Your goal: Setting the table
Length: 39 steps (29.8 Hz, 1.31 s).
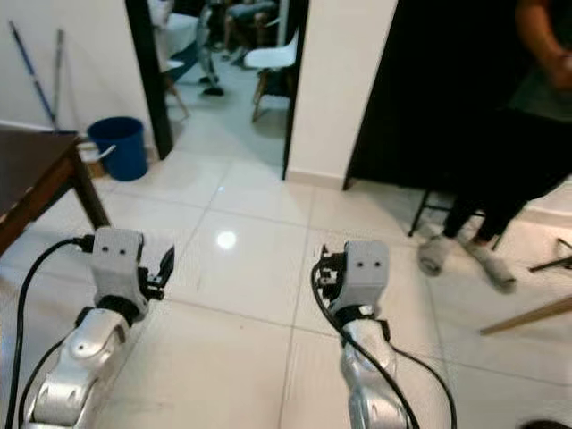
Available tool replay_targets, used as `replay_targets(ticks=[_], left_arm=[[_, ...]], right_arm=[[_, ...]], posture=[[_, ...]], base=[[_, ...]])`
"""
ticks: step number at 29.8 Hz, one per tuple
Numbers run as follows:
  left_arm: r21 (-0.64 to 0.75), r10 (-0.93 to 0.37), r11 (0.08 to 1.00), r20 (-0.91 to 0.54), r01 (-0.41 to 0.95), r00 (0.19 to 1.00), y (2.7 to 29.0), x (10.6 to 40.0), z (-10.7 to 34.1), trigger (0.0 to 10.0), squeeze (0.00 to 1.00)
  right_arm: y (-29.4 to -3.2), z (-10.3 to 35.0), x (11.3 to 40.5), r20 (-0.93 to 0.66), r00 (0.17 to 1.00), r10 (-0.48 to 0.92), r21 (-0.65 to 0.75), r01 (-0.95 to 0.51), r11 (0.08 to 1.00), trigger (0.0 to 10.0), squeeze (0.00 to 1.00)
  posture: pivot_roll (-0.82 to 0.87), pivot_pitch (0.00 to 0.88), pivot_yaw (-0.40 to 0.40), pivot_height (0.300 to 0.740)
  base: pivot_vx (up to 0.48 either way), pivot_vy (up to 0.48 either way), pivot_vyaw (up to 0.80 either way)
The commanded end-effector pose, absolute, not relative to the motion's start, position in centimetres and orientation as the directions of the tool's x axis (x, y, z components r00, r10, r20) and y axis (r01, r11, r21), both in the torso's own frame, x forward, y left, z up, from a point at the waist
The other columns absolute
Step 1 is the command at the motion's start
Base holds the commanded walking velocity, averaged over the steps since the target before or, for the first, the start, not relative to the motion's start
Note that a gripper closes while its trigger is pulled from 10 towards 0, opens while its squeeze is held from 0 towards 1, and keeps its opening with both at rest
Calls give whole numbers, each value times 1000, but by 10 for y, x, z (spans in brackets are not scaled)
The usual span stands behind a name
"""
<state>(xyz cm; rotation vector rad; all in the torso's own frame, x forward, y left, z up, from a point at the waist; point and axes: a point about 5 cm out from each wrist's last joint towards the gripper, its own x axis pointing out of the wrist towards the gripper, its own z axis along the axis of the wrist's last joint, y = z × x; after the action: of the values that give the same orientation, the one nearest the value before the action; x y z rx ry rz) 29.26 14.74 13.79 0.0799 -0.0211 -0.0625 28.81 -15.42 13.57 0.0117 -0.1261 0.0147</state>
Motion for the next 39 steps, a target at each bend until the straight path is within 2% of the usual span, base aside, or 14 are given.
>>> replay_targets(ticks=[1,39], left_arm=[[87,-59,994,-7,60,998,148,291,132,10000,0],[86,-70,994,-2,70,998,146,292,132,10000,0]], right_arm=[[-154,131,287,106,994,15,5,-15,1000,10000,0],[-155,132,289,109,994,22,-5,-22,1000,10000,0]], posture=[[-50,0,70,740],[-53,0,67,740]], base=[[0,0,-800],[0,0,-800]])
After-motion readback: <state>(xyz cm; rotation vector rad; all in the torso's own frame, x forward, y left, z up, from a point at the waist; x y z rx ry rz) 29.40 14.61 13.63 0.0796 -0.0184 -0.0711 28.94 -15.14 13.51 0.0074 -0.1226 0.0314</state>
